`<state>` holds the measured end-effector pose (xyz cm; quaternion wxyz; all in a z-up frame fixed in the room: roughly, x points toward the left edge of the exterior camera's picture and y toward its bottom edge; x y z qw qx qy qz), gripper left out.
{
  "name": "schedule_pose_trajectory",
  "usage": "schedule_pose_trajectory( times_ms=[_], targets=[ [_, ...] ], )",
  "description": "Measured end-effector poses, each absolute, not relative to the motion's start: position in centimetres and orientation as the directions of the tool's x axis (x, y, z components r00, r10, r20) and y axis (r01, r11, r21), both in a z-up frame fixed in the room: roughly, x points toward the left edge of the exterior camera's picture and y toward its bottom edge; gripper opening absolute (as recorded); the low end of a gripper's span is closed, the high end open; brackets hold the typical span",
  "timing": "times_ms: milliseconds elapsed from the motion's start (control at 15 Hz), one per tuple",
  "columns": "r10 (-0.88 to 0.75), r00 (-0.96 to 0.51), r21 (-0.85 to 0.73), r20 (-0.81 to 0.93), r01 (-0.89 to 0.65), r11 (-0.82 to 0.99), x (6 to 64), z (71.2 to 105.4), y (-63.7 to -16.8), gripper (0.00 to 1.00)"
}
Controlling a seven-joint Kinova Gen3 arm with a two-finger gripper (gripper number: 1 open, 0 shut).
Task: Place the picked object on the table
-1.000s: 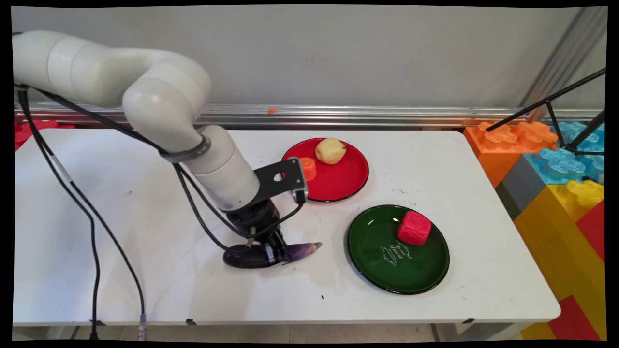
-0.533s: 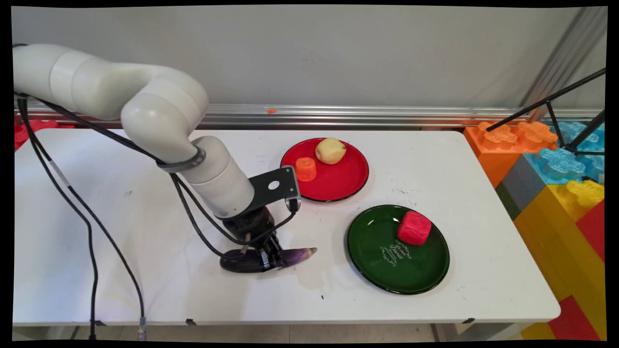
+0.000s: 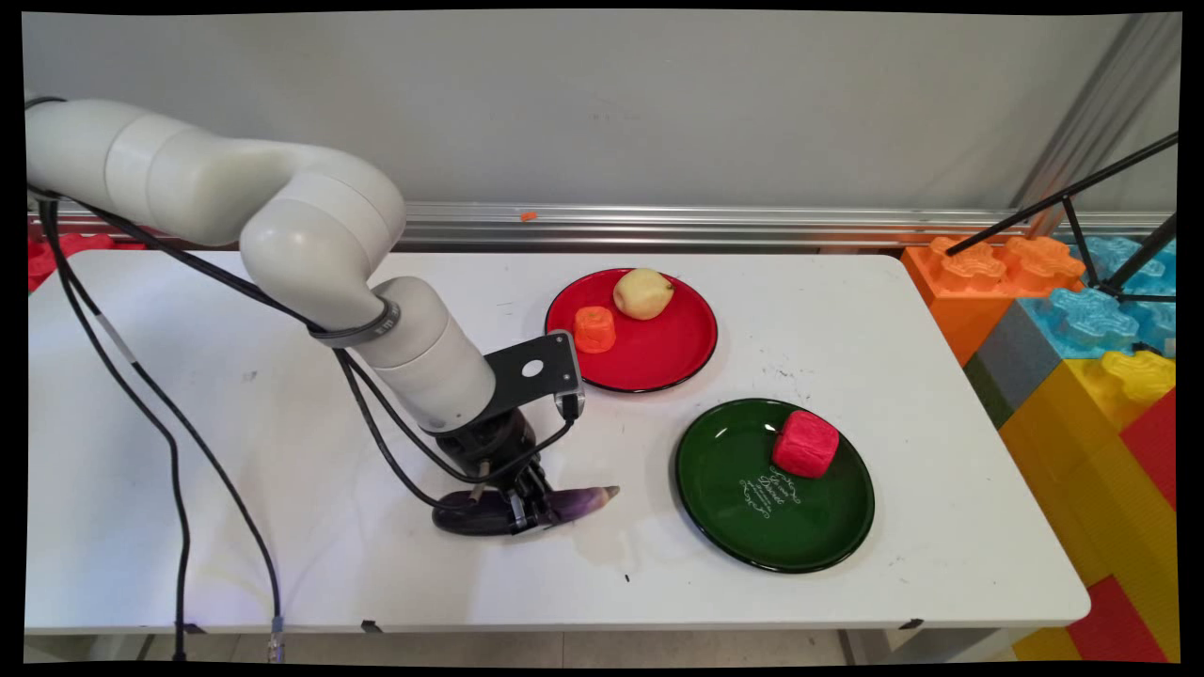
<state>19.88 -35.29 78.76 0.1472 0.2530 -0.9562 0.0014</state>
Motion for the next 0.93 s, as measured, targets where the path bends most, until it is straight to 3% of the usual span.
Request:
schedule_pose_trajectory(
  times_ms=[533,600,933],
  targets=[
    [-0.476,-0.83,0.073,0.291,-0.477,0.876,19.9,78.3,-35.19,0.0],
    [-0.469,-0.833,0.074,0.294,-0.469,0.88,19.86,78.31,-35.16,1.0],
    [-0.444,-0.843,0.069,0.303,-0.445,0.893,19.69,78.4,-35.12,1.0]
  ],
)
